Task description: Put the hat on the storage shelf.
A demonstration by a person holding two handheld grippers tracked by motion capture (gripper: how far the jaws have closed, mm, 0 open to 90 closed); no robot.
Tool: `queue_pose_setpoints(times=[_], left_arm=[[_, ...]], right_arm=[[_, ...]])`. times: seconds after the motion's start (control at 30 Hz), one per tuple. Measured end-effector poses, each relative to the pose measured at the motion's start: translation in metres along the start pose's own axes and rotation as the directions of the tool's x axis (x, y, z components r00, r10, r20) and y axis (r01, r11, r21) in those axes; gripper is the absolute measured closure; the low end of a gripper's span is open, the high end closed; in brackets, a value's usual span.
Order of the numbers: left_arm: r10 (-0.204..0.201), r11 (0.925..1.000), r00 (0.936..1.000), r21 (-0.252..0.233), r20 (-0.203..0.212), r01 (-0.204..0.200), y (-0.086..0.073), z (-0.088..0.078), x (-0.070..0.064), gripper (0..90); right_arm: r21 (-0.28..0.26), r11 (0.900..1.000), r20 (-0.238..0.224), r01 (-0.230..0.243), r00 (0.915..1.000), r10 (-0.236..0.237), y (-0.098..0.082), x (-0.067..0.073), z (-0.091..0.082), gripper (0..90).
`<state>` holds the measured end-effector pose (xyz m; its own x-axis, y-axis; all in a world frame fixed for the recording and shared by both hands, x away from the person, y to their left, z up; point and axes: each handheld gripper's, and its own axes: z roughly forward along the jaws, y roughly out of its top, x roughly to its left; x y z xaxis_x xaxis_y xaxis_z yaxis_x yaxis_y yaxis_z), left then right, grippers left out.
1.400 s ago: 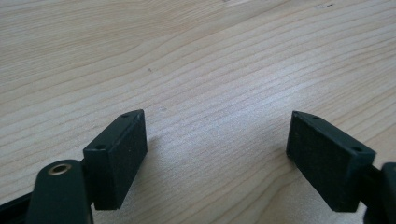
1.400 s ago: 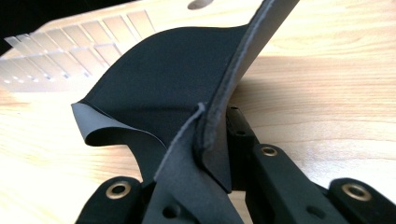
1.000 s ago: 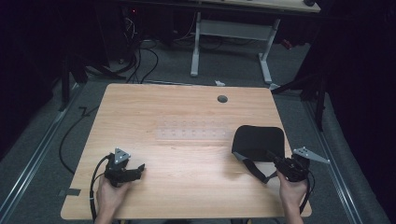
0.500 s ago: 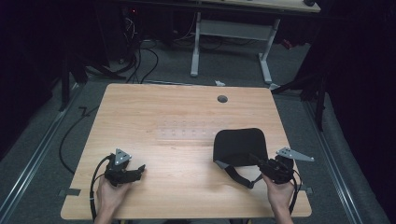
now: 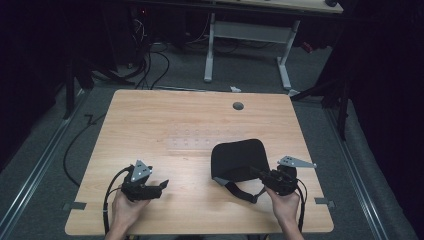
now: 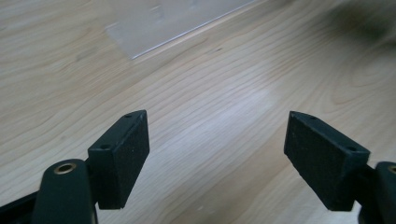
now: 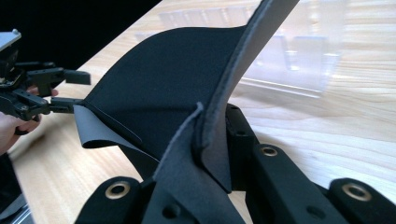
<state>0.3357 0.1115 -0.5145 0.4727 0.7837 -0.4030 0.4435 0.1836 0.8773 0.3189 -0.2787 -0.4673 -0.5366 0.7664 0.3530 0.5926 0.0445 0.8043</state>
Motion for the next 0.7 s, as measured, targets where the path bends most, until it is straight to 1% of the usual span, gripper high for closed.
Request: queue_pose_setpoints(times=[0.03,0.07,0.13,0.17,0.2,0.23,0.27,0.3,0.33,0.37,0.4,0.43,0.47,0.5,0.53,0.6,0.63,0.7], left_arm=[[0.005,1.0,0.9998,-0.001,0.021,-0.005,0.001,-0.001,-0.005,22.5],[0.011,0.9999,0.9994,-0.004,0.032,-0.01,0.001,-0.001,-0.008,22.5],[0.023,0.9997,0.9979,-0.001,0.06,-0.023,0.003,-0.001,-0.016,22.3],[0.026,0.9996,0.997,-0.005,0.073,-0.026,0.004,-0.001,-0.019,22.1],[0.037,0.9993,0.9945,-0.005,0.098,-0.037,0.005,-0.001,-0.025,21.9],[0.037,0.9993,0.9945,-0.005,0.098,-0.037,0.005,-0.001,-0.025,21.7],[0.035,0.9994,0.9935,-0.006,0.109,-0.035,0.005,0.0,-0.028,21.7],[0.036,0.9994,0.9919,-0.003,0.122,-0.035,0.005,0.0,-0.03,21.2],[0.042,0.9991,0.9896,0.002,0.138,-0.042,0.005,0.001,-0.034,20.9],[0.042,0.9991,0.9896,0.002,0.138,-0.042,0.005,0.001,-0.034,20.6],[0.047,0.9988,0.9884,0.005,0.144,-0.049,0.005,0.001,-0.036,20.4],[0.05,0.9987,0.987,0.004,0.153,-0.052,0.005,0.002,-0.038,20.4],[0.052,0.9986,0.9857,0.001,0.16,-0.053,0.005,0.002,-0.04,19.9],[0.061,0.9981,0.9843,0.001,0.166,-0.062,0.005,0.002,-0.042,19.9],[0.066,0.9978,0.981,-0.004,0.183,-0.066,0.005,0.002,-0.045,19.4],[0.068,0.9976,0.9797,-0.002,0.188,-0.069,0.005,0.003,-0.047,19.0],[0.07,0.9973,0.9779,0.007,0.197,-0.073,0.006,0.004,-0.049,18.8],[0.076,0.9969,0.9766,0.005,0.201,-0.079,0.007,0.005,-0.05,18.2]], right_arm=[[0.01,1.0,-0.017,0.004,0.9999,-0.004,0.001,0.004,0.005,85.8],[0.01,1.0,-0.017,0.004,0.9999,-0.004,0.001,0.004,0.005,85.8],[0.015,1.0,-0.033,0.005,0.9994,-0.005,0.002,0.007,0.008,85.7],[0.019,1.0,-0.042,0.002,0.9991,-0.001,0.003,0.008,0.01,85.8],[0.028,1.0,-0.057,0.003,0.9984,-0.001,0.004,0.011,0.013,85.8],[0.028,1.0,-0.057,0.003,0.9984,-0.001,0.004,0.011,0.013,85.8],[0.031,1.0,-0.063,0.005,0.998,-0.003,0.005,0.013,0.015,85.8],[0.044,0.999,-0.081,0.003,0.9967,0.001,0.006,0.017,0.02,85.8],[0.052,0.999,-0.086,0.007,0.9963,-0.002,0.007,0.018,0.023,85.8],[0.052,0.999,-0.086,0.007,0.9963,-0.002,0.007,0.018,0.023,85.8],[0.063,0.998,-0.095,0.015,0.9955,-0.009,0.009,0.021,0.027,85.7],[0.063,0.998,-0.095,0.015,0.9955,-0.009,0.009,0.021,0.027,85.7],[0.081,0.996,-0.103,0.022,0.9946,-0.013,0.01,0.024,0.031,85.8],[0.081,0.996,-0.103,0.022,0.9946,-0.013,0.01,0.024,0.031,85.8],[0.096,0.995,-0.111,0.025,0.9937,-0.015,0.012,0.027,0.036,85.7],[0.107,0.994,-0.119,0.03,0.9928,-0.017,0.013,0.03,0.039,85.7],[0.114,0.993,-0.123,0.03,0.9923,-0.016,0.014,0.032,0.041,85.7],[0.128,0.991,-0.125,0.037,0.9919,-0.021,0.015,0.035,0.044,85.7]])
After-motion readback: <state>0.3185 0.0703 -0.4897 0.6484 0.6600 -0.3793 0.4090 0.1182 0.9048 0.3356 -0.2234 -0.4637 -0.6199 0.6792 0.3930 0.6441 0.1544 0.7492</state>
